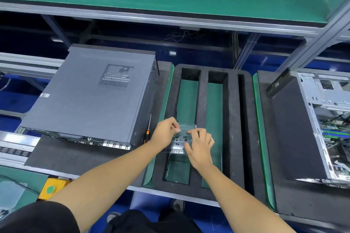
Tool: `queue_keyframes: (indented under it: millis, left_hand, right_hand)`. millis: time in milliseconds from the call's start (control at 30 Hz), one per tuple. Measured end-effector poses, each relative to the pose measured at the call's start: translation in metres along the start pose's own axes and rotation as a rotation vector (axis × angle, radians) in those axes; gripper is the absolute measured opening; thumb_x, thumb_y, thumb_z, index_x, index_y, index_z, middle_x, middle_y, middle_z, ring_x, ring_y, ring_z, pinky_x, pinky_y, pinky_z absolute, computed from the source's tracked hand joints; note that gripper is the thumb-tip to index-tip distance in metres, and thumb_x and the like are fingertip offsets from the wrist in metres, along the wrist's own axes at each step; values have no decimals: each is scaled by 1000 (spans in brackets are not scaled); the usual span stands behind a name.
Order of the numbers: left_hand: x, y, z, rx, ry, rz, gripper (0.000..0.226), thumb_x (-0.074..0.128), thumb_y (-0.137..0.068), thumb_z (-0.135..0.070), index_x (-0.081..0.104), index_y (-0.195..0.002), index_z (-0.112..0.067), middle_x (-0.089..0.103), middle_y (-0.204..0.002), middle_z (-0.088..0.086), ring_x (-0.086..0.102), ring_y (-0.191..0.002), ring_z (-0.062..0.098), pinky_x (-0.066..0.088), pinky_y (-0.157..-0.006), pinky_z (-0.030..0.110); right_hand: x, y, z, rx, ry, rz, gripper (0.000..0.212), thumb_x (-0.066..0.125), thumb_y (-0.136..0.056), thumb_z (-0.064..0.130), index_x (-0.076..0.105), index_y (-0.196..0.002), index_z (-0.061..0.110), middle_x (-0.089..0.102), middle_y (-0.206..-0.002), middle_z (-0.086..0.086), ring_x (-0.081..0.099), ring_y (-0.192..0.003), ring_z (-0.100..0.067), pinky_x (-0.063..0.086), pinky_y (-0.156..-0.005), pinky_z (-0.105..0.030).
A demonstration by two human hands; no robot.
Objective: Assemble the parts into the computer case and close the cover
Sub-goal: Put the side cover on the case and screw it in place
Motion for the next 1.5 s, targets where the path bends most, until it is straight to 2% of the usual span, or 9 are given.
queue_keyframes:
  millis: [133, 267, 533, 700, 800, 1033, 1133, 1400, 1500]
  left_hand:
    - [-24, 9, 10, -77, 104, -255, 12, 56, -96, -2, 56, -89, -11, 64, -77, 2, 60, -72, 21, 52, -66, 26]
    - [-61, -2, -9, -34, 54, -317, 11, 48, -97, -4, 54, -95, -14, 56, -77, -2, 51, -72, 16, 37, -55, 12]
    - [-121, -9, -39, 159, -111, -184, 19, 51, -97, -11, 45, -86, -24, 60, -80, -2, 53, -71, 25, 48, -64, 41]
    - [-124, -6, -34, 235, -306, -57, 23, 61, -98, -21, 43, -86, -30, 60, -78, -3, 58, -75, 22, 50, -66, 41]
    - [-102, -4, -47, 312, -359, 97, 21, 63, -96, -25, 45, -87, -31, 61, -76, -9, 60, -73, 18, 52, -67, 38]
    - [-57, -10, -56, 279, -450, 326, 20, 63, -86, -10, 54, -81, -28, 64, -70, -6, 56, -55, 7, 44, -54, 25]
    - [-53, -12, -57, 311, -535, 294, 20, 66, -88, -10, 55, -82, -26, 65, -70, -8, 66, -66, 13, 47, -58, 27]
    - [-60, -15, -50, 308, -380, 205, 9, 66, -96, -15, 62, -91, -22, 69, -90, -3, 67, -84, 18, 57, -78, 38]
    - [-73, -16, -48, 331, -209, 155, 2, 66, -94, -6, 65, -95, -8, 70, -93, 6, 68, -87, 25, 55, -80, 32]
  right_hand:
    - [7, -21, 40, -147, 25, 87, 31, 45, -88, 33, 55, -116, 27, 40, -112, 7, 33, -106, -18, 23, -100, -39]
    - [29, -31, 81, -318, 86, 226, 26, 46, -93, 33, 57, -113, 21, 42, -110, 0, 37, -106, -27, 24, -98, -43]
    - [57, -47, 125, -232, 255, 537, 54, 40, -101, 36, 32, -154, 25, 53, -139, -7, 31, -137, -39, 15, -111, -51]
    - [48, -52, 134, -91, 254, 701, 42, 40, -94, 21, 46, -133, 35, 58, -131, -11, 35, -128, -38, 24, -96, -49]
    - [46, -50, 141, -91, 344, 754, 48, 41, -93, 16, 47, -136, 36, 49, -146, -12, 30, -134, -40, 25, -102, -51]
    - [47, -32, 140, -62, 321, 609, 47, 39, -98, 37, 50, -141, 22, 44, -152, -14, 24, -144, -43, 20, -115, -55]
    - [42, -29, 131, -23, 272, 540, 47, 42, -98, 42, 53, -139, 20, 43, -150, -17, 32, -138, -43, 21, -117, -54]
    - [27, -26, 114, 111, -42, 289, 33, 40, -102, 24, 52, -131, 16, 48, -138, -8, 45, -124, -28, 28, -101, -46]
    - [15, -27, 114, 164, -121, 194, 21, 42, -98, 19, 50, -118, 19, 53, -113, -4, 52, -107, -29, 30, -85, -44]
Point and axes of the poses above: each hand's wrist, its own y-axis away from the middle knuckle, its own x-axis out of the palm, z = x × y, the point moved 3 cm from there along -y, towards the middle knuckle
